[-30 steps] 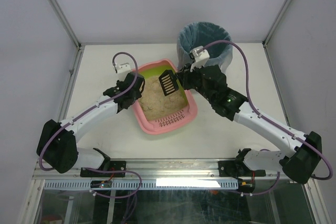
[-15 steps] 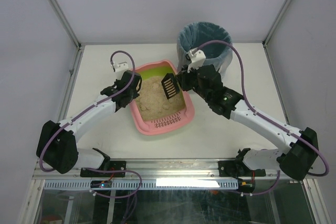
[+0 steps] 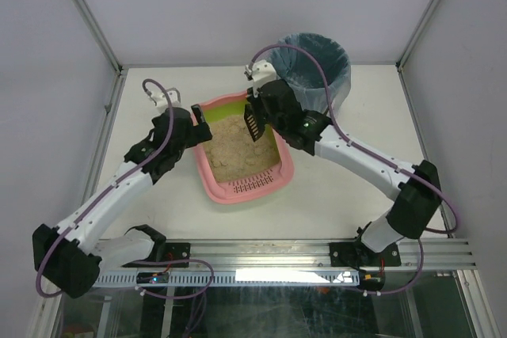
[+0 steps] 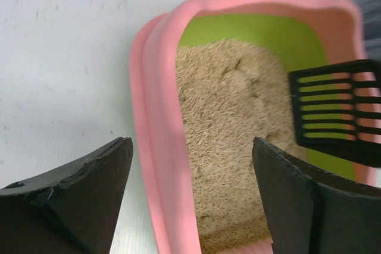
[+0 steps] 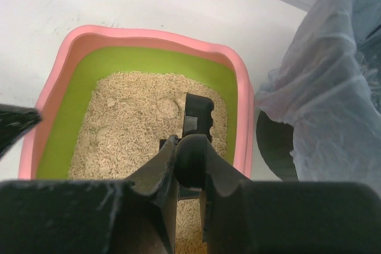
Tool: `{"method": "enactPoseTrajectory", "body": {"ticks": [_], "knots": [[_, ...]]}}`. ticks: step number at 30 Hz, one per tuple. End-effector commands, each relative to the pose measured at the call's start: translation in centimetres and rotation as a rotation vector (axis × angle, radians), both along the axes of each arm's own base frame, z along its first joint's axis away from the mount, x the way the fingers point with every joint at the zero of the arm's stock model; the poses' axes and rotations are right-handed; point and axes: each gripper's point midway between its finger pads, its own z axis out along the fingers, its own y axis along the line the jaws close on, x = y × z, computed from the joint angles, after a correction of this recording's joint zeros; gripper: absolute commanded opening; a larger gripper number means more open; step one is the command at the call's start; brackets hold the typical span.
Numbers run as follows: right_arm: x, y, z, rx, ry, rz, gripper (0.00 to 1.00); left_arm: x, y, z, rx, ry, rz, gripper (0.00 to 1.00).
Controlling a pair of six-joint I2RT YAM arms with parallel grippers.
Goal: Clean the litter box
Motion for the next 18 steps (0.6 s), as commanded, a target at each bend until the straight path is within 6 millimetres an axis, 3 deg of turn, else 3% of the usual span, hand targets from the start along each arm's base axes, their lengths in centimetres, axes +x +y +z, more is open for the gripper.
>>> {"method": "enactPoseTrajectory", "body": {"ticks": [1, 4, 8, 18], "knots": [[1.4, 1.6, 2.0, -0.082, -0.079, 0.011, 0.0, -0.9, 0.6, 5.0, -0.083, -0.178, -0.018, 0.85], [2.2, 2.8, 1.1, -0.171, -0.094, 0.026, 0.0, -2.3, 2.5, 7.7, -0.097, -0.285, 0.017, 0.94], [3.2, 3.6, 0.1, -0.283, -0.123, 0.031, 0.0, -3.8, 4.4, 9.4, -0.064, -0.371, 0.042, 0.99], [5.3, 4.5, -2.7, -0.433, -0.171, 0.012, 0.0, -4.3, 6.1, 8.7, -0.006, -0.369, 0.098, 0.99]]}}
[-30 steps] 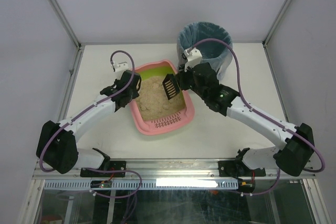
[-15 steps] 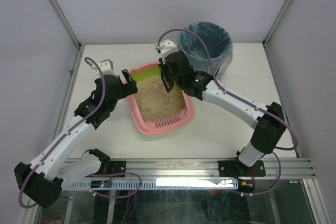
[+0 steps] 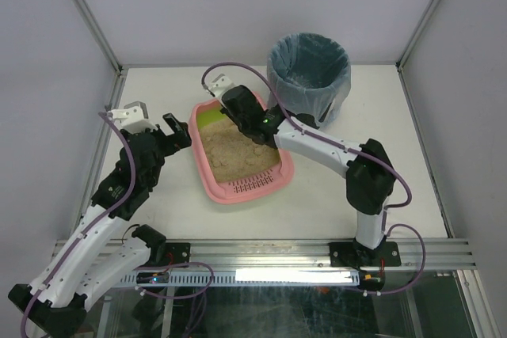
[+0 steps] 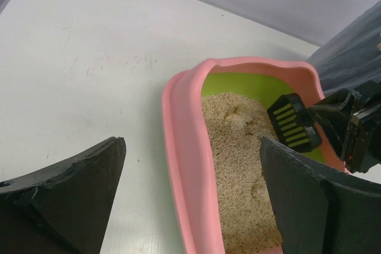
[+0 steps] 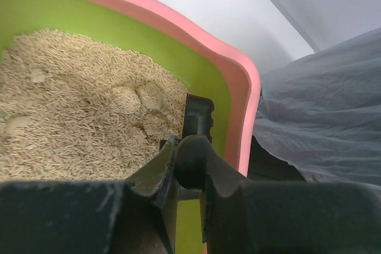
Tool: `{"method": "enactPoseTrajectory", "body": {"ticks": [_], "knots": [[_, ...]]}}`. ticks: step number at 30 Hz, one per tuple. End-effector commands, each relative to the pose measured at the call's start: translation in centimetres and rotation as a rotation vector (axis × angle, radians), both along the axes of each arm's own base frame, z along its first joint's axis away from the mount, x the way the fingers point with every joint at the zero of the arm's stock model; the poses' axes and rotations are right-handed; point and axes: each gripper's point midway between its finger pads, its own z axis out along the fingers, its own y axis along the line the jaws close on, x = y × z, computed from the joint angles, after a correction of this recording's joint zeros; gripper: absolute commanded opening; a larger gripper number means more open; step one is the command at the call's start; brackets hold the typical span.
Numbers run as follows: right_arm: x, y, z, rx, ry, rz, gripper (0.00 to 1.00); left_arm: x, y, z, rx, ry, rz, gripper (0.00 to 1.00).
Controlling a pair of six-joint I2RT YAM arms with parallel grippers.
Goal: Clean the litter box
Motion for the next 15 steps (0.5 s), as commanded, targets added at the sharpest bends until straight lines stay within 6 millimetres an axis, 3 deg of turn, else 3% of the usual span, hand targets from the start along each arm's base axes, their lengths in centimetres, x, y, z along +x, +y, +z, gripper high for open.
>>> {"method": "enactPoseTrajectory", "body": {"ticks": [1, 10, 15], "knots": [[1.8, 0.6, 3.0, 0.003, -0.111, -0.021, 0.0, 0.4, 1.0, 0.3, 0.037, -0.005, 0.044, 0.99], [2.3, 1.6, -0.1, 0.099, 0.002, -0.029, 0.0, 0.6, 0.5, -0.1, 0.029, 0.009, 0.026, 0.99], [2.1, 2.4, 0.1, 0.234, 0.085, -0.038, 0.0, 0.6, 0.6, -0.5, 0.031, 0.021, 0.029, 0.99]]}}
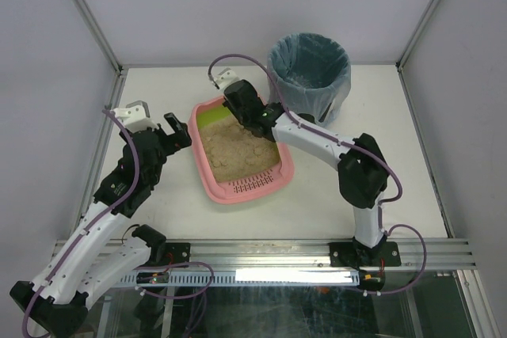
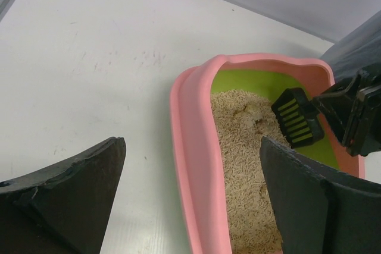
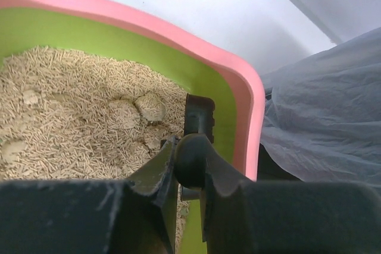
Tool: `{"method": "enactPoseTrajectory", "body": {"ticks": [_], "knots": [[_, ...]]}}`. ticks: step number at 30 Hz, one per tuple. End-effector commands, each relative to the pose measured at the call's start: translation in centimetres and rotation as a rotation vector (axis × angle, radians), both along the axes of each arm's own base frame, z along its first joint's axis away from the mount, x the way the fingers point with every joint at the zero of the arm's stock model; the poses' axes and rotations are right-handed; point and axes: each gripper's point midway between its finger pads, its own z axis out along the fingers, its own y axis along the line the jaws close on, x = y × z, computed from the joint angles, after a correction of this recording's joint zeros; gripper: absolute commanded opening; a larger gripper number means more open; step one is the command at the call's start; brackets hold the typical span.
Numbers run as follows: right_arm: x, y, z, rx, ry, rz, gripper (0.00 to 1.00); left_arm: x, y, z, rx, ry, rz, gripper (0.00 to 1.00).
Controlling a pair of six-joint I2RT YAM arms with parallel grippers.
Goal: Clean the litter box
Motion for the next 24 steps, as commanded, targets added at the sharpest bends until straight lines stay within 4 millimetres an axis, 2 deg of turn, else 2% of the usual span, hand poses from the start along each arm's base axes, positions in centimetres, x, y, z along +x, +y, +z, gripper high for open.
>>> {"method": "enactPoseTrajectory", "body": {"ticks": [1, 12, 19, 24], "knots": [[0.2, 2.3, 2.6, 0.237, 0.054, -0.005, 0.0, 0.2, 0.2, 0.7, 0.003, -0.02, 0.003, 0.99], [-0.2, 3.0, 3.7, 0.475, 0.18, -0.03, 0.0, 0.8, -0.1, -0.3, 0.007, 0.017, -0.011, 0.99], [-0.4, 1.7, 3.9, 0.652, 0.188, -0.106, 0.0, 1.3, -0.6, -1.3, 0.011, 0.064, -0.032, 0.99], [-0.3, 0.6, 3.4, 0.74, 0.184, -0.206, 0.0, 1.5, -0.6, -1.6, 0.001, 0.071, -0.03, 0.99]]}}
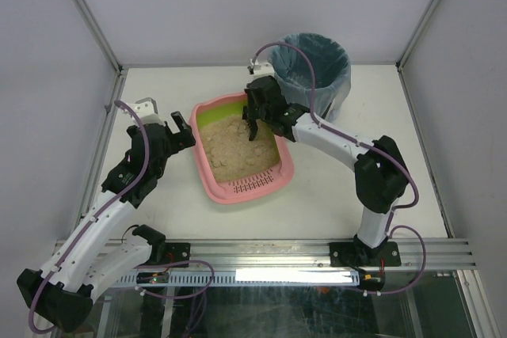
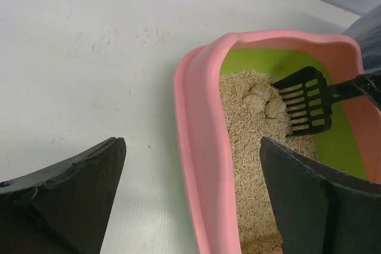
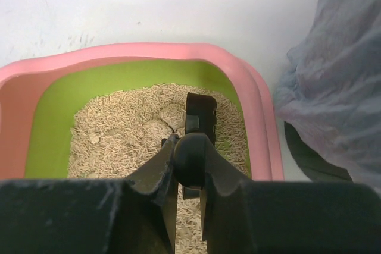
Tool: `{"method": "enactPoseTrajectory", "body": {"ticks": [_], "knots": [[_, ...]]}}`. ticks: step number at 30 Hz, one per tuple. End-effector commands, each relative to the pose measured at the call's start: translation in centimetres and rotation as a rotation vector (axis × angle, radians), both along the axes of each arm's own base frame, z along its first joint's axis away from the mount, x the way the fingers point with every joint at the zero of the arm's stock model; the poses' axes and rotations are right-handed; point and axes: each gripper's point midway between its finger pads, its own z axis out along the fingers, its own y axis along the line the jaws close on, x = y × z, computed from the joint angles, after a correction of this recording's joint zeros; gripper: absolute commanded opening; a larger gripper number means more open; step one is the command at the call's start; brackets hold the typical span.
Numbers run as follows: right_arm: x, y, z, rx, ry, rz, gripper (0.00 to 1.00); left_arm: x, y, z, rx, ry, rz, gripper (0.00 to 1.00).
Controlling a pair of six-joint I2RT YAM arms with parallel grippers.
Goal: Clean the litter box
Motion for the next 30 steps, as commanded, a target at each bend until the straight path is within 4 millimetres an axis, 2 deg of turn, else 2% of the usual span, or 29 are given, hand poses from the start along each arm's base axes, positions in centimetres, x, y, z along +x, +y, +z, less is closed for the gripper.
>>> {"method": "enactPoseTrajectory", "body": {"ticks": [1, 6, 14, 20, 27, 30], "knots": [[-1.1, 2.2, 2.8, 0.265, 0.015, -0.05, 0.0, 0.3, -0.1, 1.2, -0.026, -0.028, -0.008, 0.99], [-1.3, 1.5, 2.1, 0.338, 0.034, -0.135, 0.0, 0.4, -0.1, 0.9, -0.031, -0.02, -0.006, 0.99], [-2.7, 1.1, 0.8, 0.369, 0.025, -0.173, 0.0, 0.6, 0.0, 0.7, -0.035, -0.012, -0.005, 0.99], [-4.3, 1.7, -0.1, 0.377, 0.008, -0.183, 0.0, 0.8, -0.2, 0.3, -0.036, 0.005, -0.01, 0.99], [-5.2, 1.5, -1.4, 0.458, 0.028, -0.242, 0.0, 1.0, -0.6, -0.3, -0.038, 0.026, -0.024, 0.99], [-5.4, 1.2, -1.2, 0.484, 0.013, -0.263, 0.0, 1.1, -0.7, -0.4, -0.037, 0.031, -0.028, 0.99]]}}
